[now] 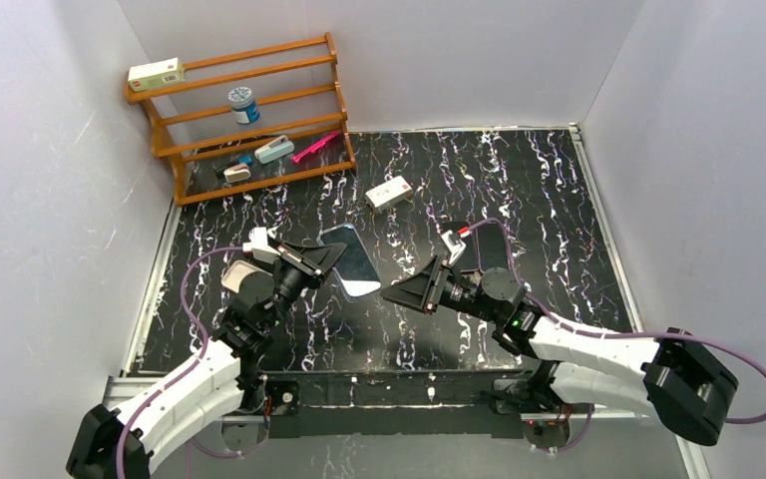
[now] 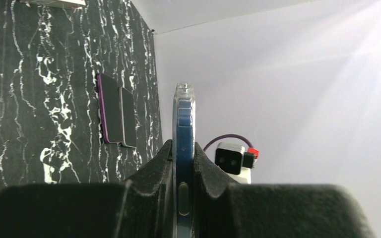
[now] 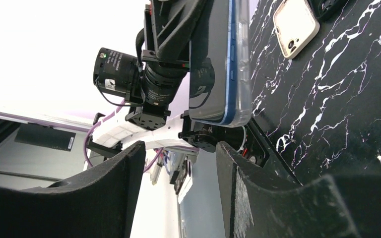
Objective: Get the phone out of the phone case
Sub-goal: Remove the phone case from the phone.
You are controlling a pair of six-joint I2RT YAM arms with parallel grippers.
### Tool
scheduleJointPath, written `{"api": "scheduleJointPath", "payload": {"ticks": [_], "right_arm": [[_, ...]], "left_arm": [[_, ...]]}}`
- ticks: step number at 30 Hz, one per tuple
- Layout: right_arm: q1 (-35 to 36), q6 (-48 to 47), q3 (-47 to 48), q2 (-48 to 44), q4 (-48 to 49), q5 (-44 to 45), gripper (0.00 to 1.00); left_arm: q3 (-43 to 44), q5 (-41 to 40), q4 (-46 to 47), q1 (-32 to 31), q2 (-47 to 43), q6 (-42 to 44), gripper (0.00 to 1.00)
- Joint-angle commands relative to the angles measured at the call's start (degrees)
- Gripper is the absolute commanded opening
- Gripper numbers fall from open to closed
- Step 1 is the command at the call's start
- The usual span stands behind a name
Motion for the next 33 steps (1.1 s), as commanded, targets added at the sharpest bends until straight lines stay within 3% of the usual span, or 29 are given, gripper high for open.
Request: {"api": "scheduleJointPath", "payload": {"ticks": [1, 33], "right_arm": [[1.2, 1.1, 2.9, 0.8, 4.3, 2.2, 0.61], [2.2, 1.8, 3.9, 4.1, 8.8, 4.2, 0.56]], "left_arm": [[0.6, 0.0, 7.1, 0.1, -0.9, -1.7, 0.00], [0.7, 4.5, 10.7, 0.1, -1.7, -5.3, 0.00]]}}
